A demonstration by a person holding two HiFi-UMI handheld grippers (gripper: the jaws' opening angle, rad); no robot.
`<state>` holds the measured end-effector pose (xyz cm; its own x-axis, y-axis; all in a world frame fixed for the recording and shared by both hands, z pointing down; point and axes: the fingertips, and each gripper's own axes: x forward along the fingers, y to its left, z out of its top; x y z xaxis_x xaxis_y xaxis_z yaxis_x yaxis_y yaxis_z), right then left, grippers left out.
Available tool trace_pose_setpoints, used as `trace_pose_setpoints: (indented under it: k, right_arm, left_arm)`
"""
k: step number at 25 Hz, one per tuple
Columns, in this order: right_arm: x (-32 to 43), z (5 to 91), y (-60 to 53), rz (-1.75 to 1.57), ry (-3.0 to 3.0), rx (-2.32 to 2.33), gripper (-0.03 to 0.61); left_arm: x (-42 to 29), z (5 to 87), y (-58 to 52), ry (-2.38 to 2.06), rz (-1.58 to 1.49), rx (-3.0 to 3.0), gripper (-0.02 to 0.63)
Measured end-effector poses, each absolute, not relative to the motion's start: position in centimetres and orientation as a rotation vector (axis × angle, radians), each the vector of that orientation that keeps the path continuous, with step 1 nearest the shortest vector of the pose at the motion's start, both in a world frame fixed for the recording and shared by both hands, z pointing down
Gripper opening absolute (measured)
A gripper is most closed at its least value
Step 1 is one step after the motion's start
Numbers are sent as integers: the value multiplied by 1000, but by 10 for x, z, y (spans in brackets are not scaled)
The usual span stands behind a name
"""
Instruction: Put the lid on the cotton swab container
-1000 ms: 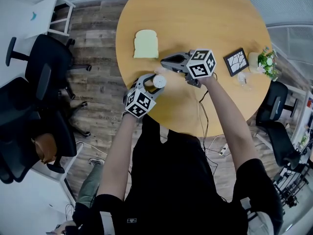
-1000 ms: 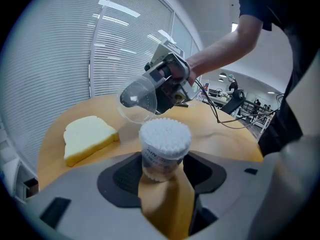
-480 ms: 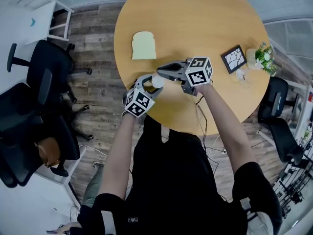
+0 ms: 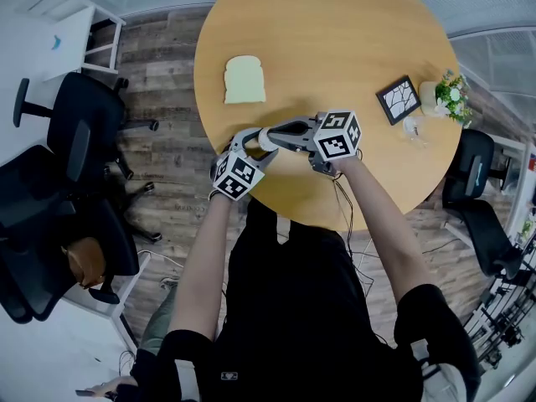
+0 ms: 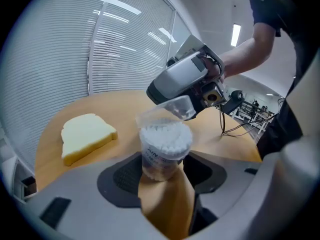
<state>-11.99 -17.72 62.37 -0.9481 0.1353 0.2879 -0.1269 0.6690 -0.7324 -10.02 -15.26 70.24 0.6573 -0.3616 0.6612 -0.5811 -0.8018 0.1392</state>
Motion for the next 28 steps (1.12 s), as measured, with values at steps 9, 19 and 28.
trace_pose_setpoints:
  k: [9, 19, 28]
  right_arm:
    - [-120, 630, -157, 962, -2517, -11, 5]
    - [-119, 635, -143, 741, -2500, 49, 5]
    - [-121, 641, -139, 575, -2510, 93, 5]
  left_arm:
    - [-100, 703, -152, -748, 911, 2532, 256]
    - [-100, 703, -152, -751, 911, 2534, 256]
    - [-100, 704, -152, -757, 914, 2536, 258]
